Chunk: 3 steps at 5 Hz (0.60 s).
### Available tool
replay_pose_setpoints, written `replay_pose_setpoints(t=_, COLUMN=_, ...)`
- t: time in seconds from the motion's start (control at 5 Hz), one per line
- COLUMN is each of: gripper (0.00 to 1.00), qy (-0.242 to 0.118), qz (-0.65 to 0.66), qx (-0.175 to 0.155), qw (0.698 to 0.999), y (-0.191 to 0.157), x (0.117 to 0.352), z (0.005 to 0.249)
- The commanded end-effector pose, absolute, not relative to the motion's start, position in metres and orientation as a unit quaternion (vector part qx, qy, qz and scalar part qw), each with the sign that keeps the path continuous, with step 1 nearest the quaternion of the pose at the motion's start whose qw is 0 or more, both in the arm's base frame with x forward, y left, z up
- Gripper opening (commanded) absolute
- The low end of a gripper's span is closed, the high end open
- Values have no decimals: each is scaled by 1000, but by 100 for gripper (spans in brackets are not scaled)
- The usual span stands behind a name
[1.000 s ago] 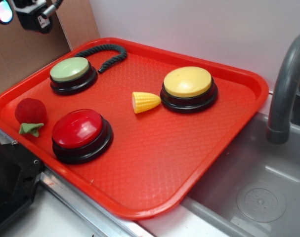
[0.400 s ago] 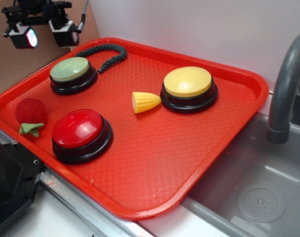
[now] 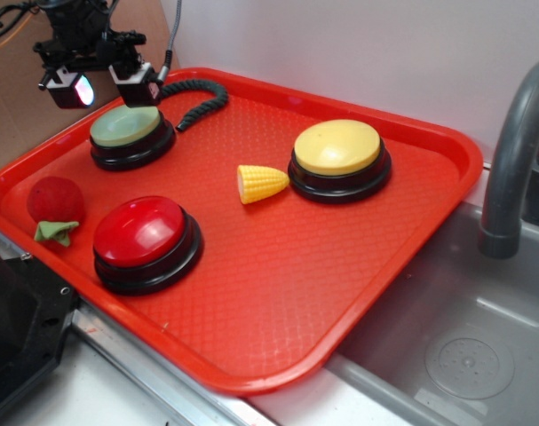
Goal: Push the green button.
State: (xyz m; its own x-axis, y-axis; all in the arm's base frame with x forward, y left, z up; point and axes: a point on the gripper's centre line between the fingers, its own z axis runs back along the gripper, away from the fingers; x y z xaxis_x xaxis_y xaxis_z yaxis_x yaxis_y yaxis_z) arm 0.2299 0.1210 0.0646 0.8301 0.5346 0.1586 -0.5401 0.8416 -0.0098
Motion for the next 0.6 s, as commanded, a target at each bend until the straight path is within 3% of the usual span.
replay_pose_setpoints(t=0.0, gripper=100, qy=-63, qz=291, qx=7, qw=954, y=127, x=225, z=56)
replay_pose_setpoints(t=0.4, gripper=100, qy=-49, qz=288, qx=17, qw=956, y=126, x=223, z=54)
